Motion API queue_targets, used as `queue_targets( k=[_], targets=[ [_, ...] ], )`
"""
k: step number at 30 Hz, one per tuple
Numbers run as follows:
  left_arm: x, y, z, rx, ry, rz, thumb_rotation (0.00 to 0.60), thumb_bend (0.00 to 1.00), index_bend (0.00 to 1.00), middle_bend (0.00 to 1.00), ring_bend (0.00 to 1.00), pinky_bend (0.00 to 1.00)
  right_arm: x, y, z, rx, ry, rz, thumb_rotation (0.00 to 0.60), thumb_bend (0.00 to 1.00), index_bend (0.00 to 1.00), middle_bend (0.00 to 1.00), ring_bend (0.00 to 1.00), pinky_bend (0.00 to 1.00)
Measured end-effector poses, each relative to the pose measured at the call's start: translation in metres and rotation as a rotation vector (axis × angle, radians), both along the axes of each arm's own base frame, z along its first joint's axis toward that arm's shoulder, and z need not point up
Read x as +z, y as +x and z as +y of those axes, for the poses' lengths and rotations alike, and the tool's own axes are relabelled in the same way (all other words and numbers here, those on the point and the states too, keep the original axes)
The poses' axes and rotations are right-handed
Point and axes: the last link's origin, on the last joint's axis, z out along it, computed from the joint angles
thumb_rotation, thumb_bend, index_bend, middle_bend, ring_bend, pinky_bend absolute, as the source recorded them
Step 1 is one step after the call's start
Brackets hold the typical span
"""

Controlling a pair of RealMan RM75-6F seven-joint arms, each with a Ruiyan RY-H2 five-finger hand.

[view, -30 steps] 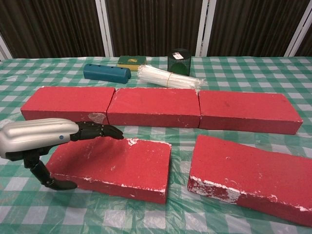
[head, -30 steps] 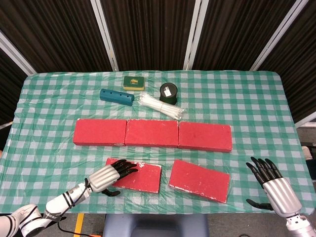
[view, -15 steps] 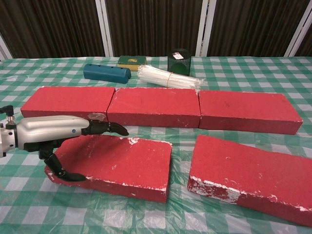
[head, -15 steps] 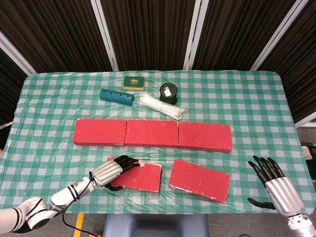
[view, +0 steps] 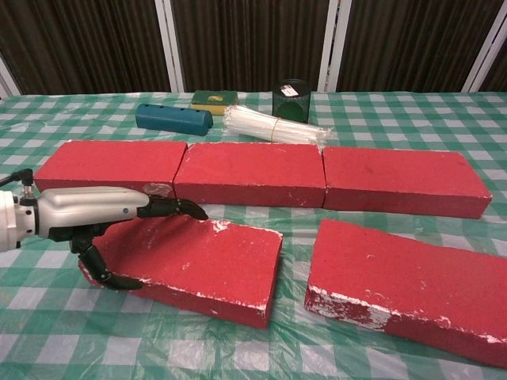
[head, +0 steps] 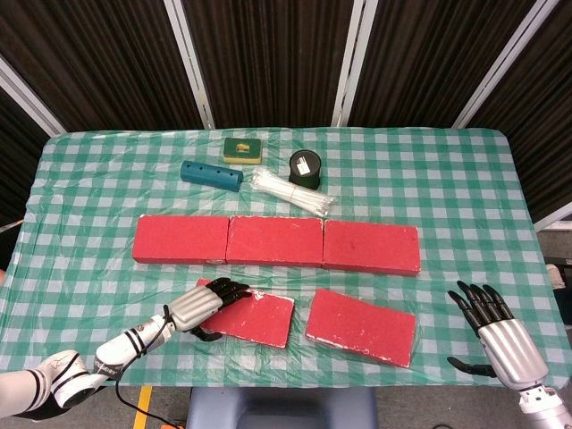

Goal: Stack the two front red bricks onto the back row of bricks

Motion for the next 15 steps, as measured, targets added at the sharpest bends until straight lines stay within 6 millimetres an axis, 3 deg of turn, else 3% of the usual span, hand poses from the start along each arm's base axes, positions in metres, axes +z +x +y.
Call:
queue_targets(
  k=[5,8,15],
  targets=[
    [-0.0018,-0.0028,0.0039,0.008,0.002,0.019,0.6,0.28,0.0,0.0,0.01,0.0,-0.001,0.0005,-0.0006,0.0,0.001,0.003,0.533,0.14,0.0,0.0,0.0,0.0],
    [-0.0021,-0.004,0.0051,0.013,0.0,0.026,0.6,0.28,0.0,0.0,0.09,0.04,-0.0016,0.0004,-0.0007,-0.001,0.003,0.005,0.533,0.14,0.0,0.0,0.0,0.0],
    [-0.0012,-0.0057,0.0061,0.01,0.007,0.028,0.6,0.28,0.0,0.0,0.28,0.3,-0.0018,0.001,0.0,0.001,0.005,0.004,0.533,0.14,0.0,0.0,0.0,0.0]
  ],
)
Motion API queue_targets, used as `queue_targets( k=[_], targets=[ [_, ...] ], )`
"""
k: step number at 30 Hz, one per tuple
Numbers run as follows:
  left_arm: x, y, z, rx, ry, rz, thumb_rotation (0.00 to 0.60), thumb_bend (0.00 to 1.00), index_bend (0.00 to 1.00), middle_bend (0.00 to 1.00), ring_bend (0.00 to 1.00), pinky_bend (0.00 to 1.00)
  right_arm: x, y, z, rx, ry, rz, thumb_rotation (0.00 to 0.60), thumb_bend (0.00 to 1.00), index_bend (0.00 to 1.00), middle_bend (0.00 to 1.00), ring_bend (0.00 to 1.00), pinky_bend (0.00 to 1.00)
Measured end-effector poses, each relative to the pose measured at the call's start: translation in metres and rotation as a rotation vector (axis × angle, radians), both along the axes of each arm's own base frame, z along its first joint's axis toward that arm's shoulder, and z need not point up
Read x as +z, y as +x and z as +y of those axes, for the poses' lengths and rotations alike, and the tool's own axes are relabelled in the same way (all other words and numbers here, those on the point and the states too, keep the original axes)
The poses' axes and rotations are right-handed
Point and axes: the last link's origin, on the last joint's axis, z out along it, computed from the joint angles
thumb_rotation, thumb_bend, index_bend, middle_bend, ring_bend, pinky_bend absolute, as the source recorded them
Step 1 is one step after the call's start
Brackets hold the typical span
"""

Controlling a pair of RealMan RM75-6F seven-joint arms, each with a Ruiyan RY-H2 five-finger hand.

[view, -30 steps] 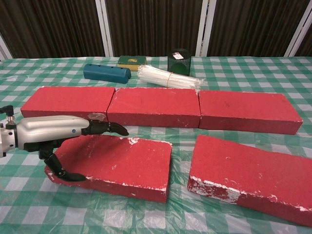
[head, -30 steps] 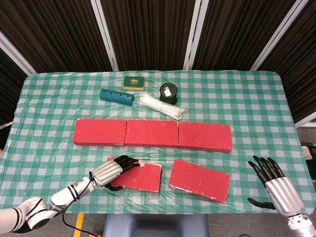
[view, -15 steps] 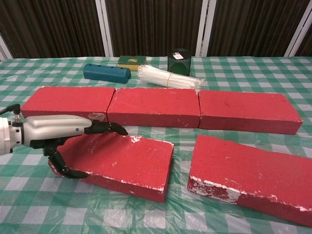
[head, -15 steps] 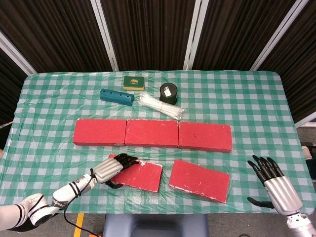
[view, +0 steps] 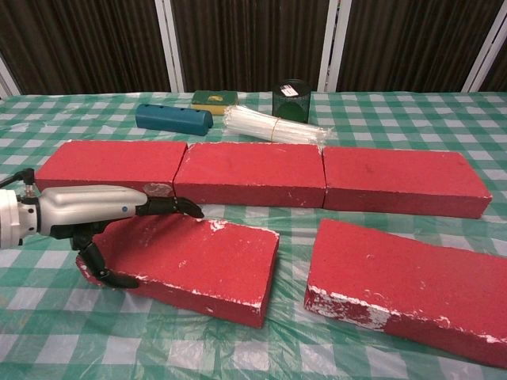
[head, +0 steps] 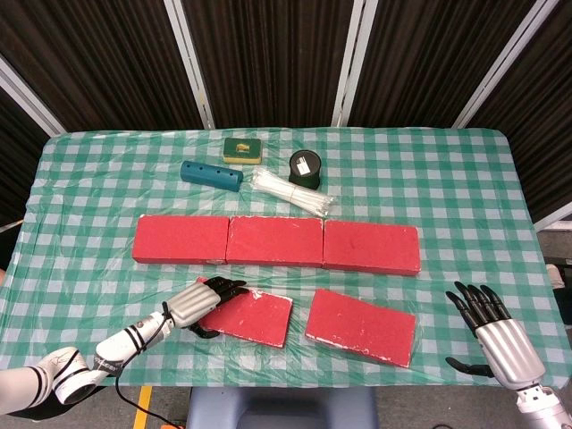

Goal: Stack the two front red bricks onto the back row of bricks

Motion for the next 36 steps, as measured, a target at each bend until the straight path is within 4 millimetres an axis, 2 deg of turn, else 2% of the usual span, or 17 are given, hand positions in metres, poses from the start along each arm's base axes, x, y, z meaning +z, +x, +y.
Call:
queue_targets(
  k=[3,11,21,26,30,36],
  targets=[
    [-0.001,-0.001,0.0,0.007,-0.007,0.003,0.6,0.28,0.0,0.02,0.35,0.37,0.0,0.0,0.001,0.002,0.002,-0.001,0.533,0.14,0.0,0.0,0.0,0.0],
    [0.004,0.0,0.0,0.012,0.005,-0.02,0.6,0.28,0.0,0.09,0.43,0.43,0.001,0.0,0.002,0.004,0.002,-0.004,0.533,0.14,0.0,0.0,0.0,0.0],
    [0.031,0.005,-0.001,-0.003,0.065,-0.065,0.6,0.28,0.0,0.1,0.46,0.45,0.002,0.001,0.003,0.008,0.008,-0.009,0.533,0.14,0.0,0.0,0.0,0.0],
    [0.05,0.011,0.008,0.0,0.139,-0.073,0.6,0.28,0.0,0.1,0.47,0.46,0.002,0.0,0.001,0.005,0.014,-0.012,0.533,0.14,0.0,0.0,0.0,0.0],
    [0.066,0.025,0.02,-0.002,0.206,-0.092,0.6,0.28,0.0,0.1,0.5,0.48,0.004,-0.001,0.0,0.001,0.012,-0.018,0.533,0.14,0.0,0.0,0.0,0.0],
    [0.077,0.044,0.04,-0.006,0.259,-0.075,0.6,0.28,0.0,0.1,0.51,0.5,0.006,-0.002,-0.003,-0.009,0.006,-0.02,0.533,0.14,0.0,0.0,0.0,0.0]
  ],
)
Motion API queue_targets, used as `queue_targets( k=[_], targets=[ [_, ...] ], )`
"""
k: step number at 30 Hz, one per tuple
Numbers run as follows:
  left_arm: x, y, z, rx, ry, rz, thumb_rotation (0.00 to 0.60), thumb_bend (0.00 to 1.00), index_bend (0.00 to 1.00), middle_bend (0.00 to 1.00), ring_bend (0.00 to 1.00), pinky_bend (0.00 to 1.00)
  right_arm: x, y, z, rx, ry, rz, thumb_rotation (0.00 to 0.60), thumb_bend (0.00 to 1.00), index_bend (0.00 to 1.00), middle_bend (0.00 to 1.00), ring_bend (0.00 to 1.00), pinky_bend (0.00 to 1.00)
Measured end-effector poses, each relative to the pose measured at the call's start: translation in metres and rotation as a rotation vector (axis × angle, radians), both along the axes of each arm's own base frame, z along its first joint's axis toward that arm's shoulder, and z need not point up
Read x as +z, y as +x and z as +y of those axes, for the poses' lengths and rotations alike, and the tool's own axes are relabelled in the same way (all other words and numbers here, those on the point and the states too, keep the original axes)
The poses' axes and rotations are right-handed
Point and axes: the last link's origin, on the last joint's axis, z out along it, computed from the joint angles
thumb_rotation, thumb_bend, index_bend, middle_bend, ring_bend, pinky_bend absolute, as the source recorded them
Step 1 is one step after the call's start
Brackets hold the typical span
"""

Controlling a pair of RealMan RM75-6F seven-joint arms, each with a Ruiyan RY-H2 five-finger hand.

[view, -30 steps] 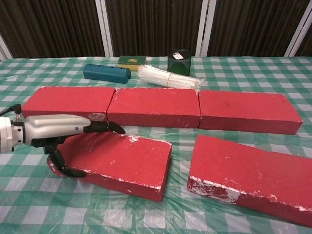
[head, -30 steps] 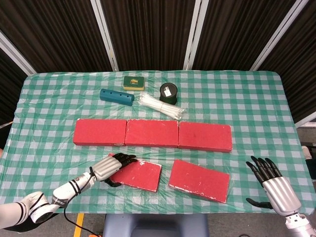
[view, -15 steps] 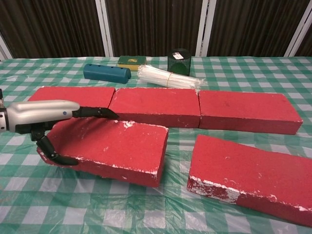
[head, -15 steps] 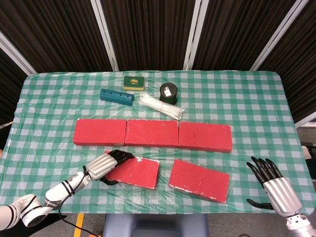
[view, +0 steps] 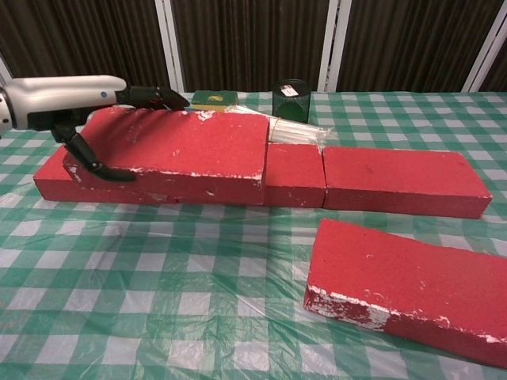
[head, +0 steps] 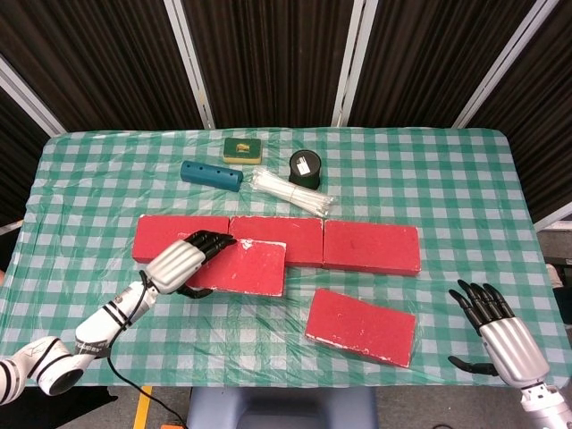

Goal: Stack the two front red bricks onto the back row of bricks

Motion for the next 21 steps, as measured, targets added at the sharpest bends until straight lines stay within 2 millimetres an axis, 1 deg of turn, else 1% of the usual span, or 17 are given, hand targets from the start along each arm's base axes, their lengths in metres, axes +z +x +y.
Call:
queue_targets(
  k=[5,9,11,15,21],
  targets=[
    [-0.002,0.008,0.024,0.045,0.016,0.031,0.6,0.28,0.0,0.1,0.51,0.49,-0.001,0.0,-0.003,-0.006,-0.006,0.008,0.533,0.14,0.0,0.0,0.0,0.0],
    [-0.011,0.012,0.048,0.093,0.02,0.046,0.6,0.28,0.0,0.09,0.51,0.48,0.0,-0.001,-0.004,-0.015,-0.019,0.011,0.533,0.14,0.0,0.0,0.0,0.0],
    [-0.015,0.018,0.059,0.112,0.017,0.037,0.6,0.28,0.0,0.09,0.51,0.48,0.001,-0.001,-0.004,-0.018,-0.025,0.009,0.534,0.14,0.0,0.0,0.0,0.0],
    [-0.019,0.023,0.068,0.125,0.017,0.015,0.6,0.28,0.0,0.09,0.51,0.48,0.006,-0.003,-0.005,-0.033,-0.054,0.001,0.533,0.14,0.0,0.0,0.0,0.0],
    [-0.031,0.02,0.079,0.138,0.018,0.022,0.6,0.28,0.0,0.09,0.5,0.47,0.012,-0.007,-0.006,-0.043,-0.07,0.002,0.534,0.14,0.0,0.0,0.0,0.0]
  ],
)
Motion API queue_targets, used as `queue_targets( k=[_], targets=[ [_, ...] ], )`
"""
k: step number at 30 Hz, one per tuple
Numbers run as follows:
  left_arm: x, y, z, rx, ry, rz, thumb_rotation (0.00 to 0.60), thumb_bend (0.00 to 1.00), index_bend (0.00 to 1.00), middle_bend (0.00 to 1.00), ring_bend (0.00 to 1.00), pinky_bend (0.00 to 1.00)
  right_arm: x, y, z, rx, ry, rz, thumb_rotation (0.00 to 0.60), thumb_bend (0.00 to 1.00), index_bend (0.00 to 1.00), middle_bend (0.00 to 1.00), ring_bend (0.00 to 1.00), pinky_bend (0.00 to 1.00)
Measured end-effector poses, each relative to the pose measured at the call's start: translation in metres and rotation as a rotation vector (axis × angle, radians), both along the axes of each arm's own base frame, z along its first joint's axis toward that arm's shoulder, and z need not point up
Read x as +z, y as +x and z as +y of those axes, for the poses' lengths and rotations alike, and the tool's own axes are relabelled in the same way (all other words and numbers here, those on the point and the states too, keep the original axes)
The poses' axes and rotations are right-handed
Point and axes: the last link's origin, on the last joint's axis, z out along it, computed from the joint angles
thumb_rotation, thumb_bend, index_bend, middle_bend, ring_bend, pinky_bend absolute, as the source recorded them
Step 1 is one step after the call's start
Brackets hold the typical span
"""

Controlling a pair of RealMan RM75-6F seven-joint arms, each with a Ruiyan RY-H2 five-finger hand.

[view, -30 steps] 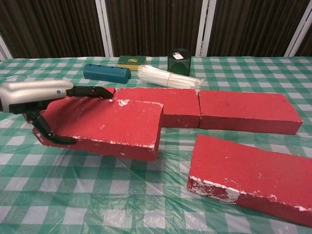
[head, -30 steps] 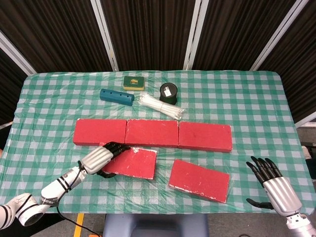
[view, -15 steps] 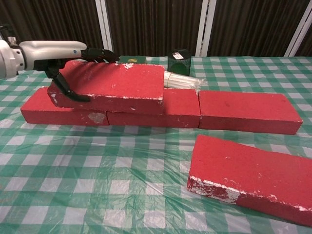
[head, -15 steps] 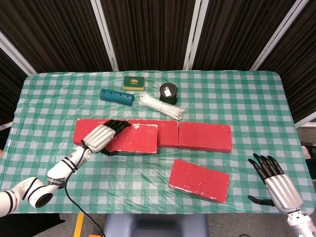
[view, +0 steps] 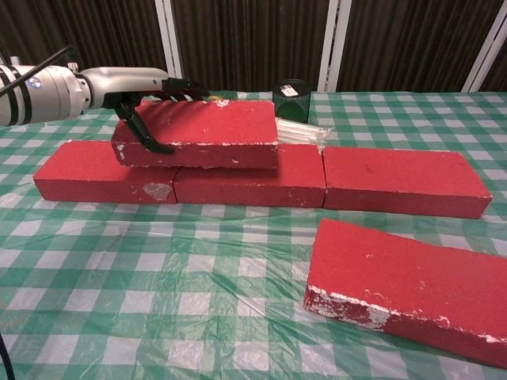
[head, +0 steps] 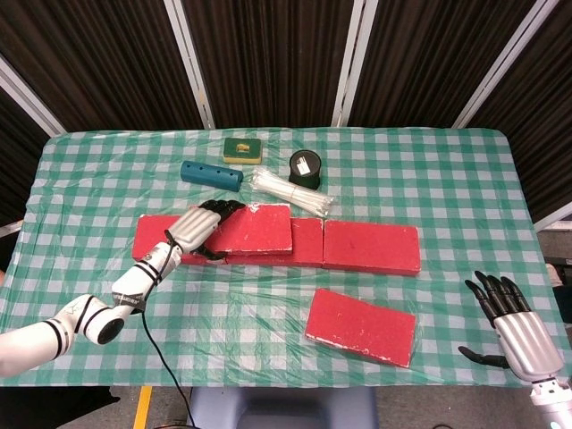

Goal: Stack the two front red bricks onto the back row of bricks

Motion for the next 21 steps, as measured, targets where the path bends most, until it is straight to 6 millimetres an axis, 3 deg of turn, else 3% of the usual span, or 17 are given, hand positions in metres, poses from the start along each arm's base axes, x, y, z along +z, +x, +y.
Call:
queue_targets(
  k=[21],
  targets=[
    [-0.0117,-0.0099,0.0015,-0.005,-0.02,-0.002,0.6,0.28,0.0,0.08,0.41,0.39,-0.0027,0.0002,-0.0007,-0.007,0.0,0.008,0.533,0.14,0.0,0.0,0.0,0.0]
  ],
)
